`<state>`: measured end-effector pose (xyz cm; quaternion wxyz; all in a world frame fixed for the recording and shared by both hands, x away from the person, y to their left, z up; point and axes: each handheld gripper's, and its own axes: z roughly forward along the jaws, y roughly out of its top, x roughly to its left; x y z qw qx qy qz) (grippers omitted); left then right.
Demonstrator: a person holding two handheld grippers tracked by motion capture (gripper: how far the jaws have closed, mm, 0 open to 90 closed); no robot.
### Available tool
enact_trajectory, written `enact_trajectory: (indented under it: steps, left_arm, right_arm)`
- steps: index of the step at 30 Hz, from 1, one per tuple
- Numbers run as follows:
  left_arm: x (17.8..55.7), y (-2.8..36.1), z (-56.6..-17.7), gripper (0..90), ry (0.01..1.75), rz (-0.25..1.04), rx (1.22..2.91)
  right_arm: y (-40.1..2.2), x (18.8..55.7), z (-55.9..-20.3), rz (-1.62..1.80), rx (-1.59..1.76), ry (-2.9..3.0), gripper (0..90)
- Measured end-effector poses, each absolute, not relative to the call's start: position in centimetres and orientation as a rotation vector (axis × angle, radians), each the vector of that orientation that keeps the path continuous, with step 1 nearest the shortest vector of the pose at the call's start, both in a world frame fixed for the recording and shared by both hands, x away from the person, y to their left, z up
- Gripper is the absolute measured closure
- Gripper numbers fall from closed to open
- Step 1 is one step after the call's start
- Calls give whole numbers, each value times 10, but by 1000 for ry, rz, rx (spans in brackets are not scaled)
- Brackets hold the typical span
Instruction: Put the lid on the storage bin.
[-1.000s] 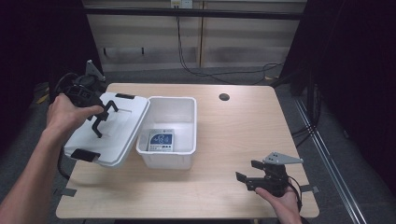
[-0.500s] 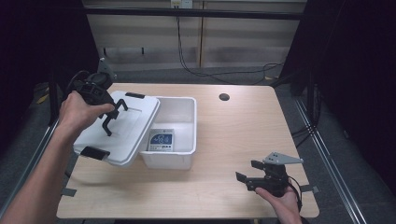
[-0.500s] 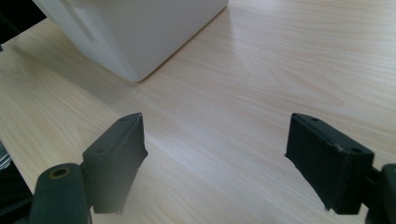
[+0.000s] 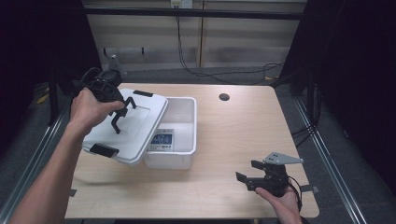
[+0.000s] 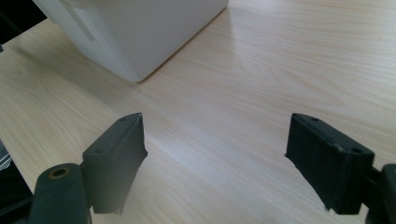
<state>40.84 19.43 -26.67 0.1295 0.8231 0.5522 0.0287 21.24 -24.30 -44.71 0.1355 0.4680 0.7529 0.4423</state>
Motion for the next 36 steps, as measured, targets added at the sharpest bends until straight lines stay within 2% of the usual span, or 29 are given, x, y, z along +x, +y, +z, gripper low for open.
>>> enact_trajectory:
  steps: [20,30,36]
  left_arm:
    - [417,157,-273,848,1609,18,2384]
    - [422,135,-276,847,1677,5,2335]
    - [424,133,-278,847,1800,-29,2248]
  right_arm:
    - [-243,212,-446,1278,1348,2185,140]
    - [-243,213,-447,1273,1354,2187,140]
    - [-243,212,-447,1276,1355,2189,141]
